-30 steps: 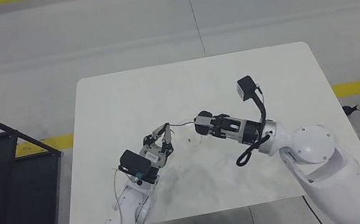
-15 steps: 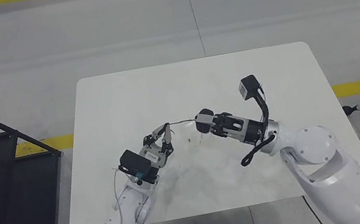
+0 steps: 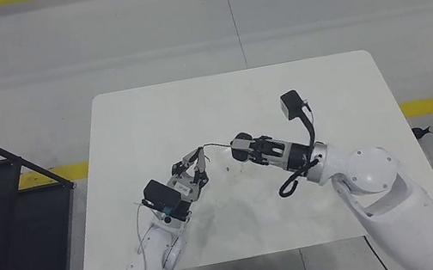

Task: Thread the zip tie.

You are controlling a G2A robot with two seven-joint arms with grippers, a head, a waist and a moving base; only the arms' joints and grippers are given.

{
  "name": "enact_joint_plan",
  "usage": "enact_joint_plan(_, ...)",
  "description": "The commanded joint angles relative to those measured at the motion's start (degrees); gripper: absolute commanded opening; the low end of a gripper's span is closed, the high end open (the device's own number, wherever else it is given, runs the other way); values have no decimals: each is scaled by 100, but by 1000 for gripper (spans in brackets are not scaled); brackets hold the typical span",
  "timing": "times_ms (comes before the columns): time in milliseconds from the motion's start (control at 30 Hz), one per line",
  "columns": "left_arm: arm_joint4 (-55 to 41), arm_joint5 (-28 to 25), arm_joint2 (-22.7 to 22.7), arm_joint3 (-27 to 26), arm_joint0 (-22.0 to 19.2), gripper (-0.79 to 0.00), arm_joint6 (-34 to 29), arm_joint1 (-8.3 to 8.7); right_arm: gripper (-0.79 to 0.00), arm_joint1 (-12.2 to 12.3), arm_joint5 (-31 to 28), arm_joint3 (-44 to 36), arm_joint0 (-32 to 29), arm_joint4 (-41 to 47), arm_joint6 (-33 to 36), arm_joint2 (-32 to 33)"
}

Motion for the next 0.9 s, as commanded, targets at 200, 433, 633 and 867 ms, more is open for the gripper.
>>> enact_joint_plan(200,-8,-19,-58,-68,53,-785,-14,-8,-785,3,226,-30,80,-243,40,-99)
enact_joint_plan(433,7,-45,-74,-71,65,-785,-13,-20,-785,3,475,-65,179,-544,84,-237)
enact_joint_plan(633,31,-72,-86,-65,71,-785,-12,-29,-785,-2,665,-82,251,-781,85,-361)
enact_joint_plan(867,7,-79,-104,-57,78,-785,15,-43,-785,-20,981,-54,380,-972,72,-493)
